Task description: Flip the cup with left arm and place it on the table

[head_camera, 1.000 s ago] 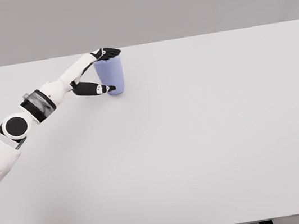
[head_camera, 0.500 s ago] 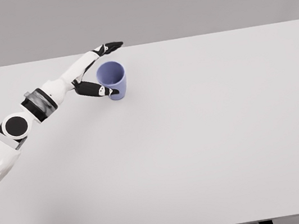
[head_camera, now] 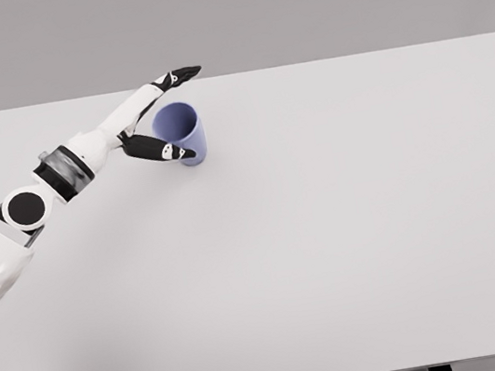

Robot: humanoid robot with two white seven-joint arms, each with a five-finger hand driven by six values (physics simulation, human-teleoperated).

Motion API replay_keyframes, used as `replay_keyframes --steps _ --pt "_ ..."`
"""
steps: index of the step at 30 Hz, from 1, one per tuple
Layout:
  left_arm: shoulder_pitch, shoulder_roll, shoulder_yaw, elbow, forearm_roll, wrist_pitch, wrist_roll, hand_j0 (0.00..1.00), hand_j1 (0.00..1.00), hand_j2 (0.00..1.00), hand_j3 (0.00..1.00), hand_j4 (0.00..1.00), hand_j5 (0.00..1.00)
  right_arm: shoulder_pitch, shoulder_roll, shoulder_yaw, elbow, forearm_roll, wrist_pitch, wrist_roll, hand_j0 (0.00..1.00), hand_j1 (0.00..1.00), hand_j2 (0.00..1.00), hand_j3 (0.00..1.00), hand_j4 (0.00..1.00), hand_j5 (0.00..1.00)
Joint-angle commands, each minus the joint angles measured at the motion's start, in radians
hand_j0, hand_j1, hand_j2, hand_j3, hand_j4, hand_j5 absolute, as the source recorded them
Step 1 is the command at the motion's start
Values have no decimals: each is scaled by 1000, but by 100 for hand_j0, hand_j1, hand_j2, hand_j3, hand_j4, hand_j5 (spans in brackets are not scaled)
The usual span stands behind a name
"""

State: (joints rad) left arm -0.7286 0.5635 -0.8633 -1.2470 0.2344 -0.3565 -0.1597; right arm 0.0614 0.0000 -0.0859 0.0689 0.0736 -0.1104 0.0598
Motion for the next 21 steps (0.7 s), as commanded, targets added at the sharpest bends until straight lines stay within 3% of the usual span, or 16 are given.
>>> replay_keyframes --steps 1,4,12,21 --pt "0 2 1 -2 3 1 0 100 100 100 100 100 100 0 0 0 0 0 0 0 100 100 100 100 100 100" --pt "0 41 6 -11 2 -7 2 100 100 100 100 100 100 0 0 0 0 0 0 0 100 100 100 100 100 100" --pt "2 228 47 -167 10 -12 3 100 100 100 100 100 100 0 0 0 0 0 0 0 100 100 100 100 100 100" --pt "8 337 50 -244 10 -9 5 100 100 100 100 100 100 0 0 0 0 0 0 0 100 100 100 100 100 100"
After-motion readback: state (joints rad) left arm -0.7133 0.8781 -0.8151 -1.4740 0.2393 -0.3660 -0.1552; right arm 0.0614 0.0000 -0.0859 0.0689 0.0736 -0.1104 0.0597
